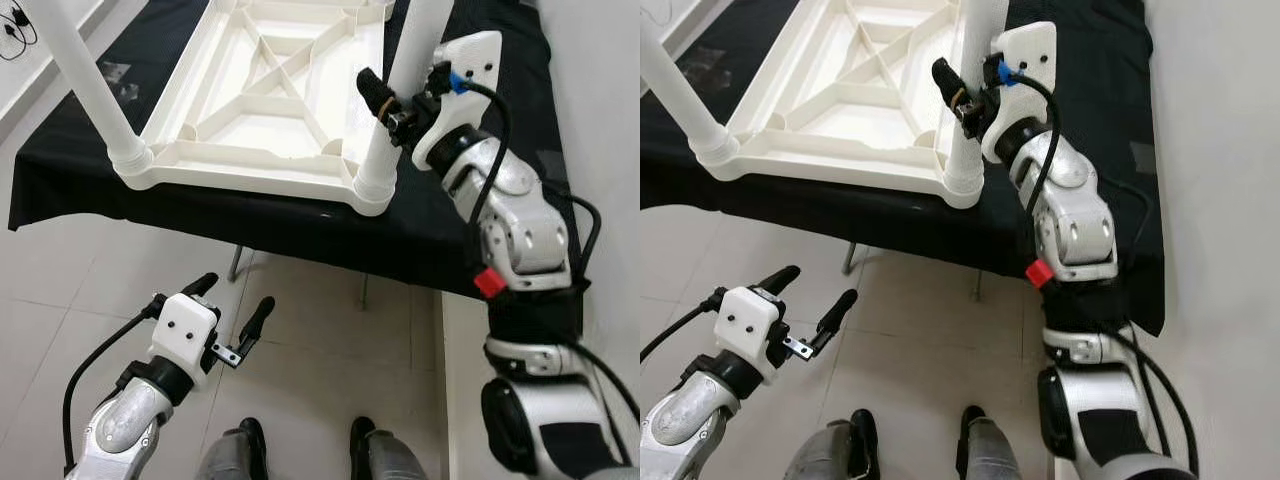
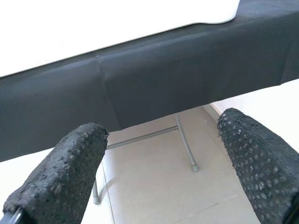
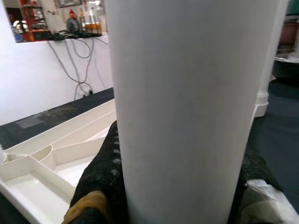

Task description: Building children table

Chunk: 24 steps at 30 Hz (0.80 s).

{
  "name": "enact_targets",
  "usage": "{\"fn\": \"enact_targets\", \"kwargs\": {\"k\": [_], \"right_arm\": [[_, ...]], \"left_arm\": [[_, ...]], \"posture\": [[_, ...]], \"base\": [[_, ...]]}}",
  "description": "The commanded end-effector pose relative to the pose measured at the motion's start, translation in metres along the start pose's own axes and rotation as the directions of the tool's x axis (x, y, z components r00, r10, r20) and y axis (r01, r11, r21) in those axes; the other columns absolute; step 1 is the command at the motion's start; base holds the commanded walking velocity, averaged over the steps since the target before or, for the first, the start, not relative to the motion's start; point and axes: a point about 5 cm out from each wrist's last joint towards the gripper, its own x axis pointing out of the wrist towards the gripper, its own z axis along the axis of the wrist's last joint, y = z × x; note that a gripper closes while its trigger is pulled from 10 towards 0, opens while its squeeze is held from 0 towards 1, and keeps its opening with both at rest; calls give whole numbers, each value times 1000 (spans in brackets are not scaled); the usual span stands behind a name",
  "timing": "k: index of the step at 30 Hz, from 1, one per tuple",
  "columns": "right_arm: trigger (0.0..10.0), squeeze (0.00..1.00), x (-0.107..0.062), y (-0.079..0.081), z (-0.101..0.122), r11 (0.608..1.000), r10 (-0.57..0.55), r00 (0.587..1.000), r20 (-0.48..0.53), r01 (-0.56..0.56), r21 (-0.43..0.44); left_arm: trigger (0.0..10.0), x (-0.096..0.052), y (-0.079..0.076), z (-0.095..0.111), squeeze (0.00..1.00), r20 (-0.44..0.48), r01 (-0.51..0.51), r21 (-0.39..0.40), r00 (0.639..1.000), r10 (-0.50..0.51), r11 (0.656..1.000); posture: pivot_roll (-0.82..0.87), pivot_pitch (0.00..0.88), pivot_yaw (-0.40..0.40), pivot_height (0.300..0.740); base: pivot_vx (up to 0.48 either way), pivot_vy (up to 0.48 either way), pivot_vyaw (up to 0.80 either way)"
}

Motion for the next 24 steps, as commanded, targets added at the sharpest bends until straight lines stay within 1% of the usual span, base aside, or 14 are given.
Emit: {"fn": "enact_targets", "kwargs": {"k": [1,2,4,6,10,13,18,23,24], "right_arm": [[10000,0,-8,-3,-34,996,-76,985,-156,81,31],[10000,0,-10,-1,-37,992,-120,977,-176,124,15],[10000,0,-10,-1,-37,992,-120,977,-176,124,15],[10000,0,-12,4,-40,986,-163,968,-192,164,-11],[10000,0,-12,4,-40,986,-163,968,-192,164,-11],[10000,0,-12,16,-38,973,-232,952,-198,228,-43],[10000,0,-11,21,-36,969,-245,950,-195,241,-45],[10000,0,-11,21,-35,968,-251,949,-189,245,-52],[10000,1000,-12,21,-34,966,-259,949,-182,255,-49]], "left_arm": [[10000,-3,-3,-6,0,-32,11,1,999,-11,1000],[10000,-3,-3,-6,0,-33,11,2,999,-11,1000],[10000,-3,-3,-6,0,-33,11,2,999,-11,1000],[10000,-3,-2,-6,0,-33,11,2,999,-11,1000],[10000,-3,-2,-6,0,-33,11,2,999,-11,1000],[10000,-2,-2,-6,0,-31,10,4,999,-9,1000],[10000,-2,-2,-6,0,-30,8,4,1000,-8,1000],[10000,-1,-2,-6,0,-29,8,4,1000,-8,1000],[10000,-1,-2,-6,0,-29,8,3,1000,-7,1000]], "posture": [[24,330,-25,740],[23,328,-24,740],[23,328,-24,740],[21,327,-25,740],[21,327,-25,740],[21,326,-27,740],[17,326,-30,740],[17,324,-31,740],[17,324,-31,740]], "base": [[0,0,0],[0,0,0],[0,0,0],[0,0,0],[0,0,0],[0,0,0],[0,0,0],[0,0,0],[0,0,0]]}}
